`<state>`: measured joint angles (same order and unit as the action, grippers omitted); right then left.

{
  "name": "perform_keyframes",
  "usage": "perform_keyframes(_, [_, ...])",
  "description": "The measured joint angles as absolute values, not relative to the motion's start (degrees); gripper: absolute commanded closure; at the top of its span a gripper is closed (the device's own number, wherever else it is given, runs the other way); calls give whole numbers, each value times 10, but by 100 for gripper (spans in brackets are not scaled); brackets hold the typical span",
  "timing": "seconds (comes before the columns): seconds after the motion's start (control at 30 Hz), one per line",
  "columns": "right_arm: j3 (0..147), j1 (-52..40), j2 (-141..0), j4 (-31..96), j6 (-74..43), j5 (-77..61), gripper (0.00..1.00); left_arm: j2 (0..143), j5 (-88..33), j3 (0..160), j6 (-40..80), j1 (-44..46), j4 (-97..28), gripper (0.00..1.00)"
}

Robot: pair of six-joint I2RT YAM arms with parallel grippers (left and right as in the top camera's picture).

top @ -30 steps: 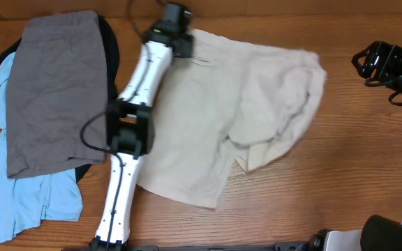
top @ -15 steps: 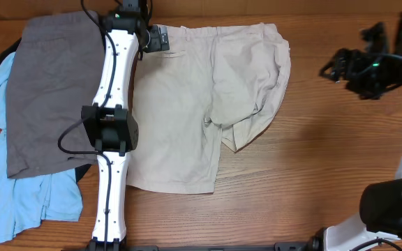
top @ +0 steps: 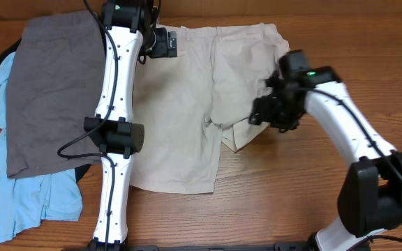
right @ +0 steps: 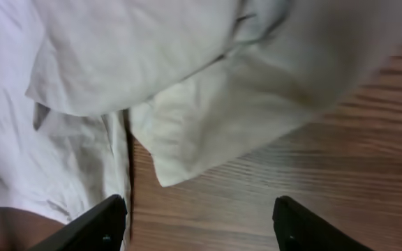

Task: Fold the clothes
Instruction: 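Reach the right gripper to the crumpled right leg of the shorts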

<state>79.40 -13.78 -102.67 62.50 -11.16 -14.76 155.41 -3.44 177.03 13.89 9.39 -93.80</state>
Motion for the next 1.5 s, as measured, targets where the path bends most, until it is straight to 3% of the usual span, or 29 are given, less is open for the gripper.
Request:
perform_keyframes(0.27, [784, -236, -1028, 570, -168, -41, 35, 1554, -34, 1770, 131, 93, -917, 0])
perform_keyframes(0.7, [780, -240, -1130, 564, -179, 30, 35, 1554, -34, 1770, 116, 93, -917, 0])
perform_keyframes(1.5, [797, -286, -1159, 553, -164, 48, 41, 1554, -34, 1770, 114, 93, -907, 0])
